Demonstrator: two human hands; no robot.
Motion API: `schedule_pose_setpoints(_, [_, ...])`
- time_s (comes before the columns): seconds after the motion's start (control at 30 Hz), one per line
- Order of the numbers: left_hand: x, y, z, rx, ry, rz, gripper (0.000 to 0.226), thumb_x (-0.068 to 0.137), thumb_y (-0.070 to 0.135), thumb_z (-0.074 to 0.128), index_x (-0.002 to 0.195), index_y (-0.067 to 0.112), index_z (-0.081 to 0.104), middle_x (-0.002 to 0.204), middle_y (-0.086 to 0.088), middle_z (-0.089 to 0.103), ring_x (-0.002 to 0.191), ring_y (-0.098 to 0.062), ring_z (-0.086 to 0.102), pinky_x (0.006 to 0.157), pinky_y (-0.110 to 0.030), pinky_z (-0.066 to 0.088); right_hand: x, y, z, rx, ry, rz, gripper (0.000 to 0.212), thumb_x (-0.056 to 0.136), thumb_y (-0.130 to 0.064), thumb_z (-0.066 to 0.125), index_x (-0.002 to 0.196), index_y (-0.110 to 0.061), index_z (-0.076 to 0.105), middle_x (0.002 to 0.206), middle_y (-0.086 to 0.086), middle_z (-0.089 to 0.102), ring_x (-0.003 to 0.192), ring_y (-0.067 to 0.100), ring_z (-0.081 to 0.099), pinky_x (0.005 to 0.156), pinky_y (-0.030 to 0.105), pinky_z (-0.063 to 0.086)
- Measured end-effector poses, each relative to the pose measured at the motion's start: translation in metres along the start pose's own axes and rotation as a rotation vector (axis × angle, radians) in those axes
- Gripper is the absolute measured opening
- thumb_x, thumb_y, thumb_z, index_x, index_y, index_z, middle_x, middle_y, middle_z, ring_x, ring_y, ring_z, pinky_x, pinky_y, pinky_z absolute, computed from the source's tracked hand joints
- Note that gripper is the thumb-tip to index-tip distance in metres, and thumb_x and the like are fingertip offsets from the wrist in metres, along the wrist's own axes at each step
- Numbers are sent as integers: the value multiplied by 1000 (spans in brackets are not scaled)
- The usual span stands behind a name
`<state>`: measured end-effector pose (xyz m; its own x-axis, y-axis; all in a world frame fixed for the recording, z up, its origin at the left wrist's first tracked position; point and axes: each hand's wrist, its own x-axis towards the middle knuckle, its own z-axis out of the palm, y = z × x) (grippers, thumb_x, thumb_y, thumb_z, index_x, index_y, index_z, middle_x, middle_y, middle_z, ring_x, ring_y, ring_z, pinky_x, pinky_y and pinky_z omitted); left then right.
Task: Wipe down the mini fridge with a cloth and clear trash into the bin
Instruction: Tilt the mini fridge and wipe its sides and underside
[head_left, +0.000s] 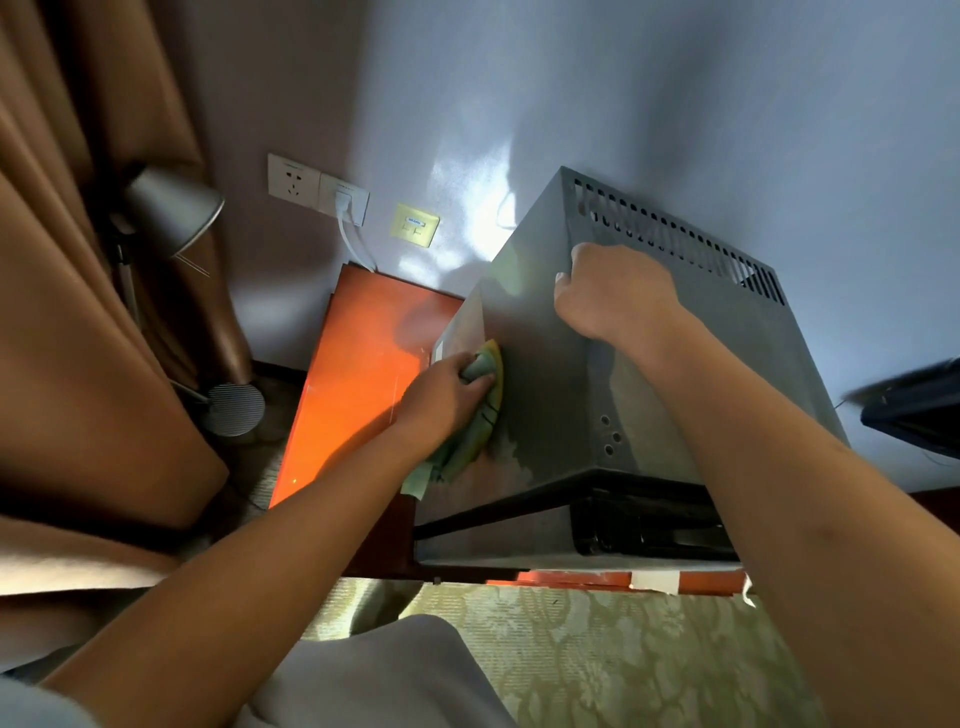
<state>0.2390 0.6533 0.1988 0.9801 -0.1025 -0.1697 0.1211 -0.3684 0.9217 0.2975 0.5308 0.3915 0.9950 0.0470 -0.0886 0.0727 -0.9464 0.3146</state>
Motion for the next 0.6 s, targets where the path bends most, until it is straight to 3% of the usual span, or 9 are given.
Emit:
schedule_pose_setpoints(0.1, [-23,-14,5,25,-53,-24,21,90,50,57,103,35,65,92,10,67,86,-13,64,67,-28,44,-1,1,0,33,-4,4,12,100,-27,45,97,-16,49,74,1,51,71,25,54,58,33,36])
schedule_pose_setpoints(0.27, [-48,11,-4,-74,-45,130,24,81,60,58,98,43,62,84,18,66,78,2,62,67,-27,52,0,0,0,54,-13,-6,13,102,-30,44,99,-18,46,75,0,48,81,29,57,68,37,42])
schedule_pose_setpoints(0.37, [-41,21,-4,-74,15,179,23,83,58,60,99,42,61,86,17,64,81,-2,61,68,-28,51,0,0,2,54,1,3,13,102,-30,43,98,-18,47,74,0,48,80,29,56,67,36,40])
schedule_pose_setpoints(0.47, [-36,0,0,-34,-20,96,22,90,51,60,107,38,62,92,13,66,87,-9,63,72,-30,51,-1,0,4,59,18,19,14,101,-29,44,97,-16,48,73,0,49,75,26,56,64,35,38])
schedule_pose_setpoints(0.6, [-59,-19,6,87,18,142,15,91,47,58,101,37,62,81,16,61,77,-6,62,54,-17,35,-2,-1,4,81,27,44,16,102,-31,44,97,-16,47,73,0,48,80,30,56,68,37,40])
